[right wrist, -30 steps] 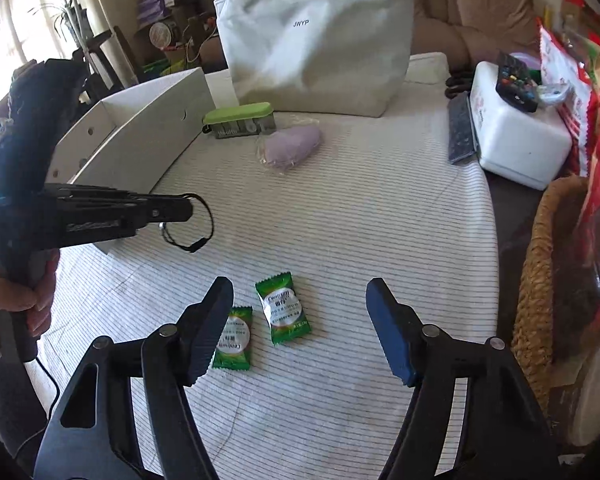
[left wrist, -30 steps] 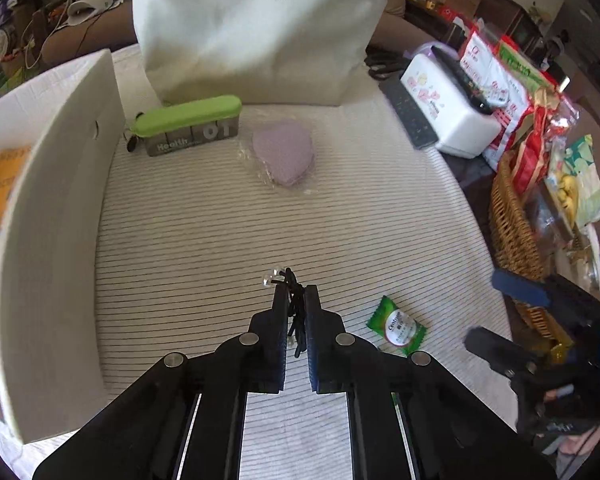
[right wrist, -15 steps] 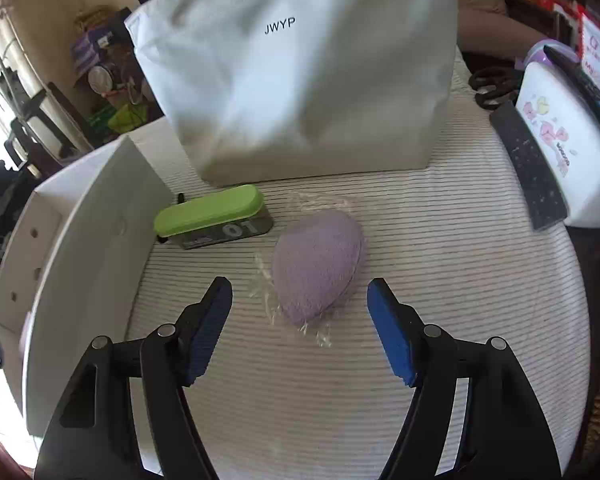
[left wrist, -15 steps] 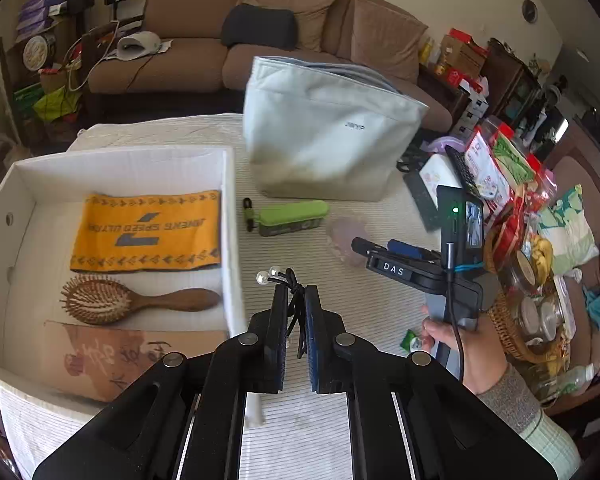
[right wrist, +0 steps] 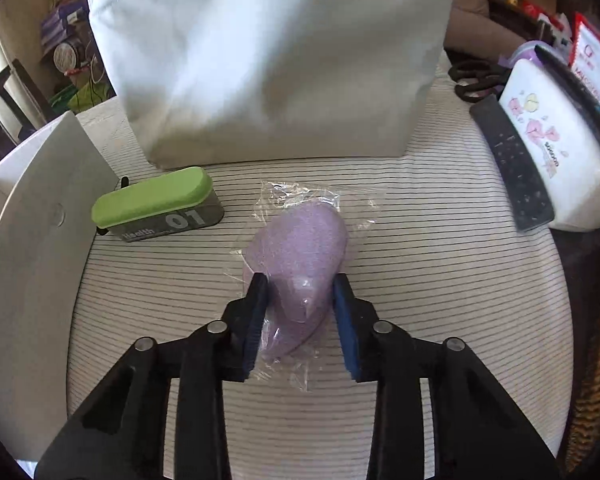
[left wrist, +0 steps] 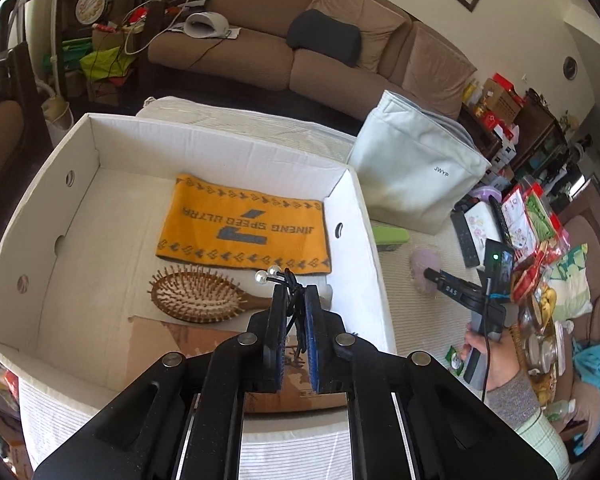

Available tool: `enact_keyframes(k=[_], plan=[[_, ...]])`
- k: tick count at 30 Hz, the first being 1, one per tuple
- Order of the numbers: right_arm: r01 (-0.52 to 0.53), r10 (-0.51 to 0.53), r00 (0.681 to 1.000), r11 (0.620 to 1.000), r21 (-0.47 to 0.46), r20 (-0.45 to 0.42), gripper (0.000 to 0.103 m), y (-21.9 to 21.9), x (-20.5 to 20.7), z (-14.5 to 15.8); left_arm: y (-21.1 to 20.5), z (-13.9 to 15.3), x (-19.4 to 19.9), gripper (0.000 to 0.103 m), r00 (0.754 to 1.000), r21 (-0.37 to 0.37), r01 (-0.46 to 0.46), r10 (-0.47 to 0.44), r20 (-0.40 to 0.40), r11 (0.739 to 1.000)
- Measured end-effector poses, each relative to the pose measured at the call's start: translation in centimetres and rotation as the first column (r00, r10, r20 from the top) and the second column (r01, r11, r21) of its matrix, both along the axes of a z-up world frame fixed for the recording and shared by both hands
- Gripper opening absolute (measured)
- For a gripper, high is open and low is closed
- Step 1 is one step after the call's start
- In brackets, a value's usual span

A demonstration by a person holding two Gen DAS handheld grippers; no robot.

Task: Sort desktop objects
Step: 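Carry the sponge with the right gripper while the left gripper carries the hair tie to the box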

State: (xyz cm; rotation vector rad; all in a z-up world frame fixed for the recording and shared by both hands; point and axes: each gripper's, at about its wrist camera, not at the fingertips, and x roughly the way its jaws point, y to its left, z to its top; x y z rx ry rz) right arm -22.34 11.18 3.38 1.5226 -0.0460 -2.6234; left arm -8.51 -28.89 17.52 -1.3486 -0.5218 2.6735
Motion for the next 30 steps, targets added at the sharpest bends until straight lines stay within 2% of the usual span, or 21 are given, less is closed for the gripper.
enact_keyframes(k=[1,4,8,12,14,15,16,17,18,20,25,26,28,30], plan=[[-0.009,0.009,1.0,1.0,-0.003,-0.008,0.019,0.2,0.7,0.5,-0.4,0.0,0.2,0.007,1.0,0.002,-0.004,0.004,-0.002,1.0],[-0.038,0.038,0.999,0.999,-0.03,-0.008,0.017,0.9,2.5,1.8,-1.1,0.0,0.9,0.007,1.0,0.02,-0.013,0.013,-0.001,1.0],[-0.055,0.059,0.998,0.99,-0.128,0.029,0.016,2.3,4.3,2.6,-1.6,0.1,2.1,0.007,1.0,0.034,-0.012,0.012,-0.003,0.999],[-0.046,0.06,0.995,0.985,-0.168,0.082,0.018,2.5,5.0,2.2,-1.2,0.3,3.1,0.007,1.0,0.029,0.005,-0.005,-0.001,1.0],[0.029,-0.012,0.996,0.981,-0.192,0.093,0.029,3.1,5.0,2.0,-1.0,0.5,3.3,0.007,1.0,0.031,0.008,-0.008,-0.007,0.999],[0.085,-0.066,0.993,0.973,-0.213,0.099,0.048,3.6,5.1,1.8,-0.9,0.6,3.4,0.007,1.0,0.034,0.011,-0.01,-0.009,0.999],[0.138,-0.114,0.987,0.96,-0.242,0.109,0.071,3.9,5.1,1.6,-0.9,0.7,3.5,0.007,1.0,0.033,0.013,-0.013,-0.01,0.999],[0.184,-0.157,0.98,0.948,-0.258,0.125,0.079,4.0,4.9,1.2,-0.8,0.8,3.5,0.007,1.0,0.03,0.015,-0.014,-0.012,0.999],[0.224,-0.193,0.972,0.936,-0.271,0.136,0.08,3.8,4.8,0.8,-0.7,0.8,3.5,0.007,1.0,0.026,0.016,-0.015,-0.015,1.0],[0.261,-0.23,0.963,0.924,-0.28,0.137,0.08,2.7,4.3,0.2,-0.6,0.8,3.5,0.007,1.0,0.026,0.016,-0.016,-0.018,1.0],[0.297,-0.29,0.951,0.953,-0.055,0.111,0.078,-1.7,1.9,-1.3,-1.1,0.3,3.3,0.007,1.0,0.046,0.02,-0.019,-0.014,0.999],[0.295,-0.291,0.951,0.955,-0.027,0.107,0.075,-2.2,1.8,-1.7,-1.2,0.2,3.2,0.007,1.0,0.049,0.02,-0.019,-0.012,0.999],[0.283,-0.285,0.957,0.959,0.033,0.059,0.057,-2.9,1.9,-1.8,-1.8,0.1,3.2,0.007,1.0,0.054,0.018,-0.017,-0.011,0.998],[0.258,-0.259,0.965,0.966,0.027,0.037,0.05,-2.8,2.2,-1.8,-2.3,0.1,3.2,0.007,1.0,0.061,0.016,-0.015,-0.016,0.998]])
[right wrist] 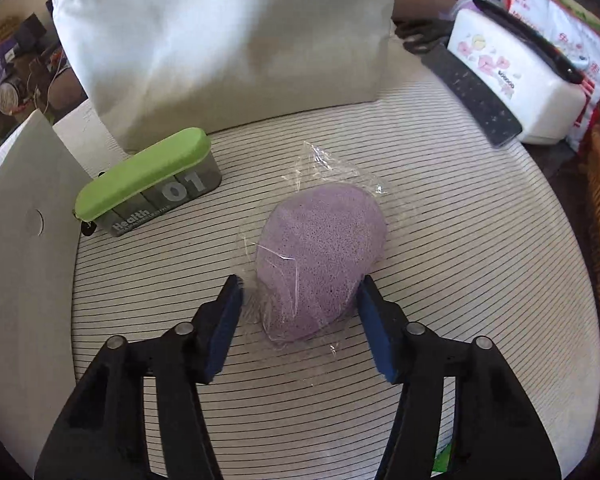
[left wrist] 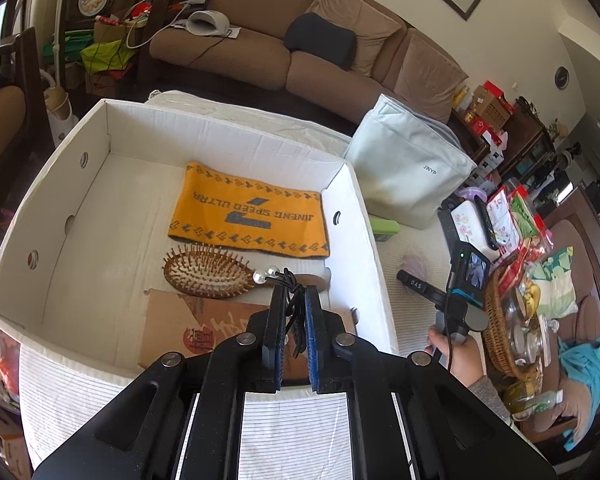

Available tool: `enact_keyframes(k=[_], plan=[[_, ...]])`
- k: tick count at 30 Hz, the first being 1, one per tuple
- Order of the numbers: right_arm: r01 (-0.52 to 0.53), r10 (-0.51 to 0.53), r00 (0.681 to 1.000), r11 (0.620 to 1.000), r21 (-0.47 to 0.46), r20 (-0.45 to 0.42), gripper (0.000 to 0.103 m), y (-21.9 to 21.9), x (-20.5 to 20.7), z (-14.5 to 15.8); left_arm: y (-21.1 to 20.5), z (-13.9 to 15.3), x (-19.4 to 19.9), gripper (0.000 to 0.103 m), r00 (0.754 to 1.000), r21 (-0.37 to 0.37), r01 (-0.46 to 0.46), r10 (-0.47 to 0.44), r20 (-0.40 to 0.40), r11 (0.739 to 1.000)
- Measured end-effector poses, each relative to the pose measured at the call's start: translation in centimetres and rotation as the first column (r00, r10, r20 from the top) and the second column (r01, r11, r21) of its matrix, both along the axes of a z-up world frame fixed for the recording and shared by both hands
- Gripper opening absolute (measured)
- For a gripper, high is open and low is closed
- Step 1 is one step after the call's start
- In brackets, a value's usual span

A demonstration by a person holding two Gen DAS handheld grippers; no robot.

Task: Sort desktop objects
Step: 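Carry the sponge with the right gripper while the left gripper carries the hair tie to the box, then lower the sponge onto the orange towel and open the right gripper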

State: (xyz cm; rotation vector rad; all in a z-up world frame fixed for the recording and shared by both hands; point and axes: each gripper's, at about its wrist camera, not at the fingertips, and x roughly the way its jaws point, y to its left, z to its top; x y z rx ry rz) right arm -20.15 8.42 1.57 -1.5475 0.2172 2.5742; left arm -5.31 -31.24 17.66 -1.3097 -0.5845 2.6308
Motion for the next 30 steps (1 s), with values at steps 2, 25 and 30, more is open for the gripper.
enact_keyframes(k=[2,25,30], plan=[[-0.018,0.018,1.0,1.0,-0.008,-0.016,0.045,0.6,0.5,0.5,-0.6,0.1,0.1,0.007,1.0,0.013,-0.001,0.001,-0.008,1.0],[-0.557,0.557,0.83,0.83,-0.027,-0.005,0.044,-23.6,-3.3,11.9,-5.8,-0.6,-8.6,0.007,0.998,0.083,-0.015,0.009,0.067,0.996],[-0.544,0.528,0.834,0.835,0.082,0.159,0.044,-27.3,-7.1,6.7,-7.5,-2.0,-9.9,0.007,0.997,0.079,-0.023,0.017,0.082,0.997]])
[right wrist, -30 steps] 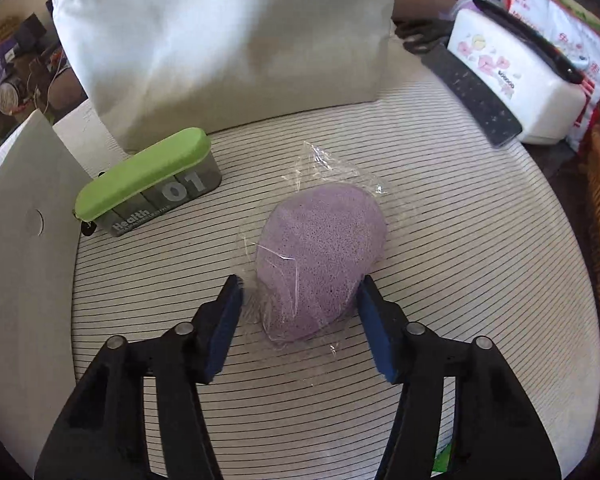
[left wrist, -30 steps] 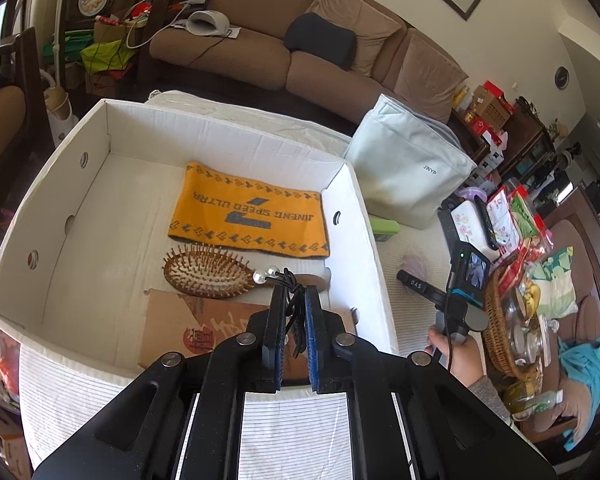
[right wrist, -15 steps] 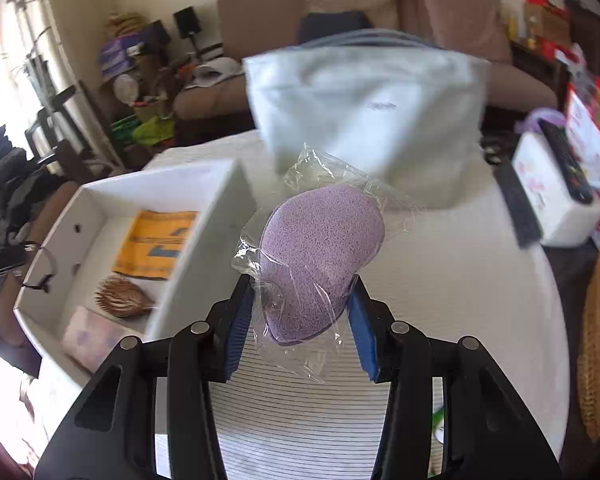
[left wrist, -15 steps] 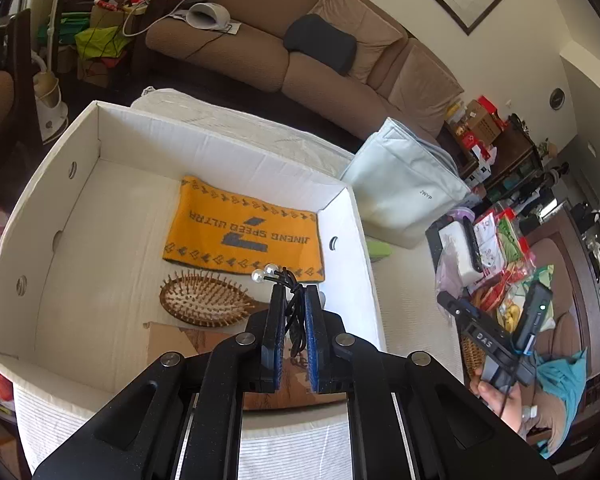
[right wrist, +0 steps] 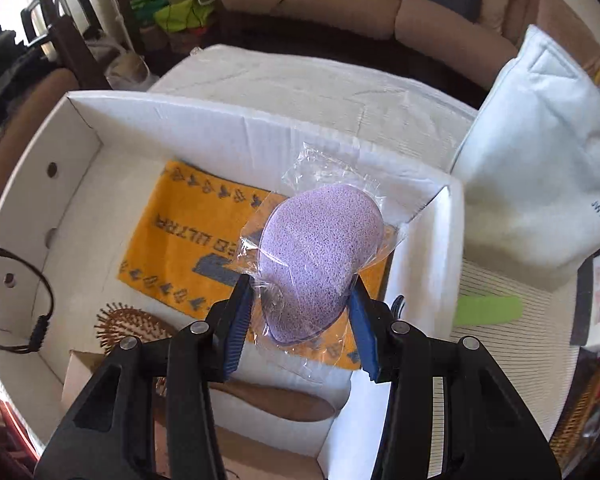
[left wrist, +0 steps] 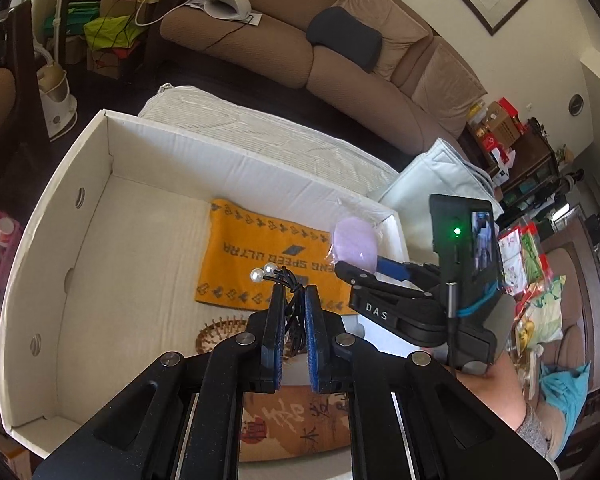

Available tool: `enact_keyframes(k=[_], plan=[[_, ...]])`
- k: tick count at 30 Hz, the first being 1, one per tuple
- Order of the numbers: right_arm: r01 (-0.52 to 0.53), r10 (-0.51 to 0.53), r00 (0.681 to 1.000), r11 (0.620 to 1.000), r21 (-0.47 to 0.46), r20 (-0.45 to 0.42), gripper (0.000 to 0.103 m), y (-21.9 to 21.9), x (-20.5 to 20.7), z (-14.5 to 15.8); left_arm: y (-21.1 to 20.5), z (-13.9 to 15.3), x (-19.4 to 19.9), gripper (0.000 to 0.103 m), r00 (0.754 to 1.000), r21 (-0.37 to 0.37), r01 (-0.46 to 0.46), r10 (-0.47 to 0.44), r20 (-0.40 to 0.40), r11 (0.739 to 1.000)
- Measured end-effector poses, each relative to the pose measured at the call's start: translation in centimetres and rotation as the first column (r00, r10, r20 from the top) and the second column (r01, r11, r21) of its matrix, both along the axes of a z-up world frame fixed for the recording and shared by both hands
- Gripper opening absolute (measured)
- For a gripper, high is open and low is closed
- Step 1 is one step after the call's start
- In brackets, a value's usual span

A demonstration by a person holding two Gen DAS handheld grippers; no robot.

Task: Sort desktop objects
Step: 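Lower the sponge onto the orange towel and open the right gripper, then lower the hair tie onto the orange towel and open the left gripper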

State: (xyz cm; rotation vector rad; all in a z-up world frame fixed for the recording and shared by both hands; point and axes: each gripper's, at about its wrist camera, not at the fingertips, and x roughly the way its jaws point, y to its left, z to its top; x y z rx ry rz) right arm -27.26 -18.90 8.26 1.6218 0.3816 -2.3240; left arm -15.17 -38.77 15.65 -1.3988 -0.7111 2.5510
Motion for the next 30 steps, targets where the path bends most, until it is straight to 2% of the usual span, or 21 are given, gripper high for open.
enact_keyframes(k=[5,7,10,16,19,20,22,25,30], plan=[[-0.004,0.001,1.0,0.986,0.164,0.016,0.045,-1.2,-0.8,-3.2,-1.2,-1.8,-0.7,0.007,1.0,0.02,0.001,-0.001,0.013,1.0],[-0.015,0.01,1.0,0.983,0.184,0.025,0.046,-1.6,-0.7,-3.6,-1.4,-2.5,-0.7,0.007,1.0,0.03,0.0,-0.001,0.019,1.0],[-0.017,0.012,0.999,0.988,0.156,0.037,0.046,-1.9,0.0,-3.7,-1.6,-3.2,-0.7,0.007,1.0,0.033,-0.004,0.003,0.029,0.999],[-0.034,0.023,0.998,0.975,0.218,0.055,0.046,-2.4,1.2,-5.0,-1.8,-3.4,-0.4,0.007,0.999,0.041,-0.014,0.012,0.031,0.999],[-0.069,0.046,0.995,0.957,0.281,0.087,0.054,-3.3,1.7,-5.9,-1.6,-3.1,-0.2,0.007,1.0,0.033,-0.005,0.004,0.03,0.999],[-0.072,0.05,0.995,0.955,0.288,0.082,0.056,-3.6,2.0,-5.6,-1.5,-3.0,-0.1,0.007,1.0,0.031,-0.001,0.0,0.028,1.0],[-0.08,0.07,0.997,0.949,0.304,0.044,0.068,-4.1,2.5,-4.3,-1.2,-2.8,-0.1,0.007,1.0,0.026,0.005,-0.006,0.028,1.0],[-0.099,0.112,0.993,0.938,0.331,-0.021,0.07,-4.4,3.2,-1.6,-0.8,-2.5,-0.1,0.007,1.0,0.026,0.016,-0.017,0.023,1.0],[-0.105,0.125,0.99,0.964,0.242,-0.069,0.071,-2.5,4.1,3.0,0.7,-2.1,-0.7,0.007,0.999,0.019,0.045,-0.046,0.025,0.999]])
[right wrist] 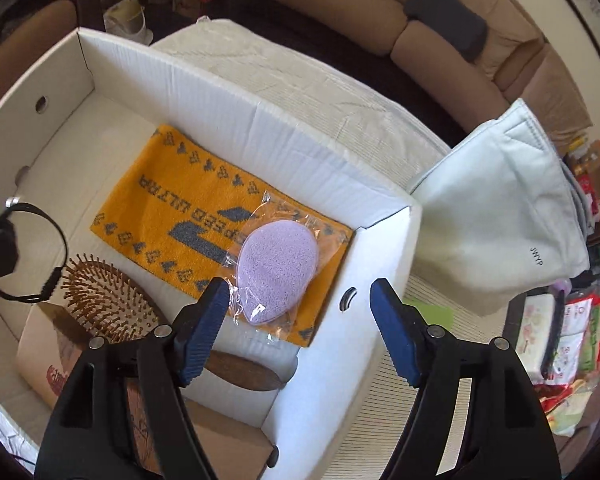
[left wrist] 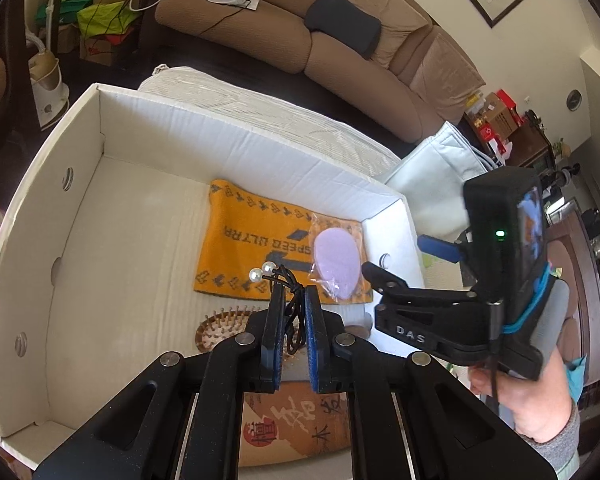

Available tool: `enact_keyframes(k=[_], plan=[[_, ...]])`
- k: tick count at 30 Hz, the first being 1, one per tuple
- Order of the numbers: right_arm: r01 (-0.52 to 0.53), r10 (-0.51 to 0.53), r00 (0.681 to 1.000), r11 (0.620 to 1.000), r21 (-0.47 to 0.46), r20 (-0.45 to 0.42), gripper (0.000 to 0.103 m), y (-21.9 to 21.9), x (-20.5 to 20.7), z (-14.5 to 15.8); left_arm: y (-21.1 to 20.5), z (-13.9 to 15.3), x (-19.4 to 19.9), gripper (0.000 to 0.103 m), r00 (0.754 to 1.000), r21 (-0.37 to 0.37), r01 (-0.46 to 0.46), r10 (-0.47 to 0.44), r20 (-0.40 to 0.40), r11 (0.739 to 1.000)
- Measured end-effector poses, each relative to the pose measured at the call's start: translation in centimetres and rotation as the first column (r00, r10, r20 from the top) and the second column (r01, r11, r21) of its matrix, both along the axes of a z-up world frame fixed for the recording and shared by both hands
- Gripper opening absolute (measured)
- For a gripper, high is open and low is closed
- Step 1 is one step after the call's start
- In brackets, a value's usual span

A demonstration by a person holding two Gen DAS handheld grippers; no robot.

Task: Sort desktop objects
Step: 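Lower the hair tie onto the orange towel and open the left gripper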

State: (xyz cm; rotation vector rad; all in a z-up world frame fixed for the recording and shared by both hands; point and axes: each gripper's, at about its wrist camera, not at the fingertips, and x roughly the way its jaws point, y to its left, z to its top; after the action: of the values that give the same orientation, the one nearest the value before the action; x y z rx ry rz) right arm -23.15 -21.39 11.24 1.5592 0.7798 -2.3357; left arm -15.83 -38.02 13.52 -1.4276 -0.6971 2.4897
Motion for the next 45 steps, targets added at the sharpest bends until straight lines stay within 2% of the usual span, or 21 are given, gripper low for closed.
enact_keyframes(k=[6,9,11,15,18,23,28,31,33,34,35,39,42,45], plan=[[-0.058,0.053,0.998,0.982,-0.18,-0.034,0.071,3.8,2.6,4.3,4.5,-0.1,-2.3,0.007,0.995,0.003,0.101,-0.101,0.029,0.995],[-0.094,0.082,0.995,0.97,-0.225,-0.063,0.07,5.5,4.2,5.7,6.8,-0.6,-4.3,0.007,0.987,0.04,0.153,-0.155,0.049,0.987],[-0.105,0.09,0.993,0.965,-0.242,-0.072,0.07,6.6,5.0,6.5,7.8,-1.3,-5.8,0.007,0.985,0.081,0.152,-0.158,0.071,0.985],[-0.133,0.12,0.991,0.955,-0.264,-0.067,0.071,8.4,6.1,7.5,8.1,-1.6,-8.1,0.007,0.987,0.067,0.133,-0.139,0.086,0.989],[-0.16,0.143,0.986,0.951,-0.265,-0.082,0.071,8.7,6.4,7.4,5.7,-2.6,-9.2,0.007,0.992,0.052,0.064,-0.069,0.109,0.997],[-0.18,0.166,0.983,0.939,-0.292,-0.073,0.071,8.5,6.2,6.0,0.9,-5.6,-10.2,0.007,0.986,0.133,-0.096,0.076,0.147,0.986],[-0.176,0.164,0.984,0.94,-0.293,-0.064,0.071,8.9,6.3,5.1,-2.1,-8.9,-9.9,0.007,0.948,0.218,-0.285,0.24,0.211,0.934],[-0.171,0.161,0.985,0.943,-0.286,-0.059,0.071,9.1,6.3,4.7,-2.8,-10.7,-8.9,0.007,0.917,0.238,-0.354,0.285,0.278,0.905],[-0.164,0.156,0.986,0.945,-0.283,-0.052,0.071,9.4,6.2,4.4,-2.9,-11.7,-8.3,0.008,0.898,0.234,-0.376,0.291,0.329,0.897],[-0.159,0.151,0.987,0.945,-0.285,-0.049,0.071,9.5,6.2,4.3,-2.8,-12.0,-8.0,0.018,0.889,0.213,-0.383,0.296,0.348,0.899],[-0.155,0.147,0.988,0.945,-0.287,-0.049,0.071,9.6,6.2,4.2,-2.6,-12.3,-7.7,0.032,0.883,0.201,-0.386,0.298,0.363,0.9],[-0.148,0.141,0.989,0.945,-0.293,-0.045,0.071,9.9,6.6,4.2,-1.4,-12.0,-7.1,0.066,0.883,0.184,-0.366,0.277,0.379,0.912],[-0.148,0.137,0.989,0.947,-0.286,-0.058,0.071,10.5,7.1,4.6,-0.6,-10.5,-6.6,0.069,0.886,0.136,-0.346,0.275,0.372,0.928],[-0.125,0.108,0.992,0.942,-0.311,-0.07,0.071,12.1,7.3,5.5,0.2,-8.2,-5.6,0.069,0.905,0.117,-0.314,0.26,0.338,0.942]])
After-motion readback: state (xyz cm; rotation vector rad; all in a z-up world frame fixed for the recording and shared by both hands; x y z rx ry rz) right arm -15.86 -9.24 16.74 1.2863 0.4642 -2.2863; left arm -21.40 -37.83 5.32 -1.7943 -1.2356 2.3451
